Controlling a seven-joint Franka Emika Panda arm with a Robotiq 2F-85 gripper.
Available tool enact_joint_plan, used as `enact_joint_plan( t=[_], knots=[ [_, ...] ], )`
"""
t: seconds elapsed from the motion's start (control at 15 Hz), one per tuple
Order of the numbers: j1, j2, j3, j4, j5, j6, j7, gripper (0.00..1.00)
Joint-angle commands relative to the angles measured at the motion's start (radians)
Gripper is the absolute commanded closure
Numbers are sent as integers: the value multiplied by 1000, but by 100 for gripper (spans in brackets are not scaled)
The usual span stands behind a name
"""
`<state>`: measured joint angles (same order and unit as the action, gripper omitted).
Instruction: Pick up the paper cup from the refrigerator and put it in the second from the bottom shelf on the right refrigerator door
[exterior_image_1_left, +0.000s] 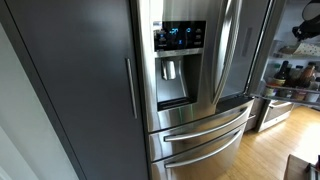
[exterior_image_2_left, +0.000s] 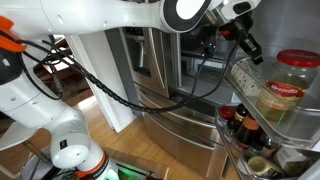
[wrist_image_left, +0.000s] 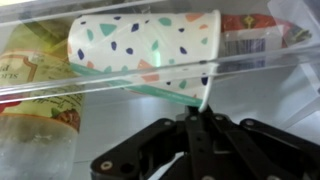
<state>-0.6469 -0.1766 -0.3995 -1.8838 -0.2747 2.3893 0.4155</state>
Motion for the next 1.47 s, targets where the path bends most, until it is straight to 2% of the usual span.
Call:
enact_joint_plan(
  t=[0.0,0.33,0.67,1.4],
  knots=[
    [0,-69,6,-33,-65,75,-14,99],
    [-8,-113,17,-44,-101,162,-37,99],
    [1,-144,4,-79,-29,242,-60,99],
    [106,-166,-78,-150,388,323,-213,99]
  ],
)
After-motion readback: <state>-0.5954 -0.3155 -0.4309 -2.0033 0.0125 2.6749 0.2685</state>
